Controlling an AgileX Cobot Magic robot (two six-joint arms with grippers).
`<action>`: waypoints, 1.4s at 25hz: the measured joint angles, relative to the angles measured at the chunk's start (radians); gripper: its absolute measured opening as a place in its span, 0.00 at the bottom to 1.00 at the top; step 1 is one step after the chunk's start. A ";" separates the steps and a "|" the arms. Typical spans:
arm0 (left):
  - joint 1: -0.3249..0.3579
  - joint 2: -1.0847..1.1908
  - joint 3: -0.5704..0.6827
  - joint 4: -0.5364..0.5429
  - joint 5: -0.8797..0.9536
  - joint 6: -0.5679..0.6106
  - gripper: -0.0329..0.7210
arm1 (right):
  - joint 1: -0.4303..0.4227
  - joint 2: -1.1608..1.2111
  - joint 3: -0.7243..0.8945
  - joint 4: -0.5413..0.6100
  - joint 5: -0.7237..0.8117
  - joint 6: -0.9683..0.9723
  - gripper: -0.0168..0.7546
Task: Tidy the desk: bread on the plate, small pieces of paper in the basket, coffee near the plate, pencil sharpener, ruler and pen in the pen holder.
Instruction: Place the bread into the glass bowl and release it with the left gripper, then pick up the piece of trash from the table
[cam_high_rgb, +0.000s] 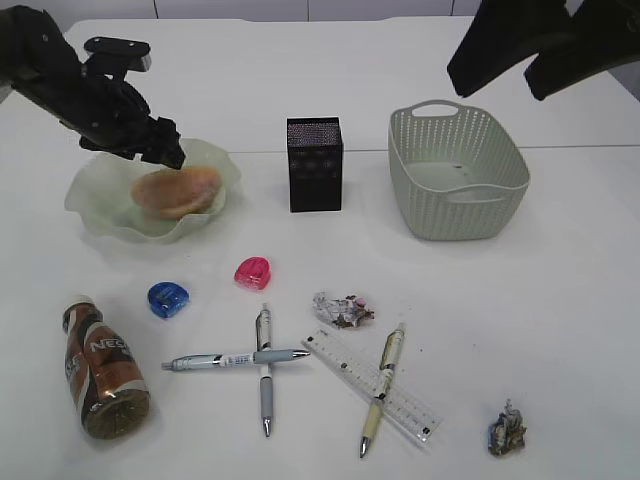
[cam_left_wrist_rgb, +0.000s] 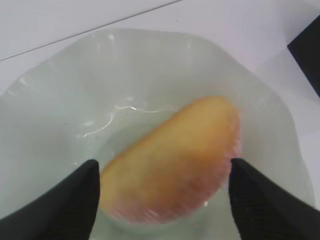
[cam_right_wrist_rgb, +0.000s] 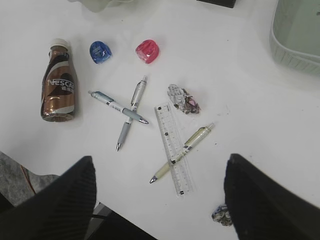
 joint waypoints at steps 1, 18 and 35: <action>0.000 0.000 -0.012 0.017 0.018 0.000 0.82 | 0.000 0.000 0.000 0.000 0.000 0.000 0.78; 0.000 -0.029 -0.377 0.305 0.671 -0.348 0.77 | 0.000 0.000 0.000 0.000 0.000 0.000 0.78; -0.043 -0.463 -0.092 0.180 0.691 -0.367 0.73 | 0.000 -0.108 0.060 -0.083 0.000 0.142 0.78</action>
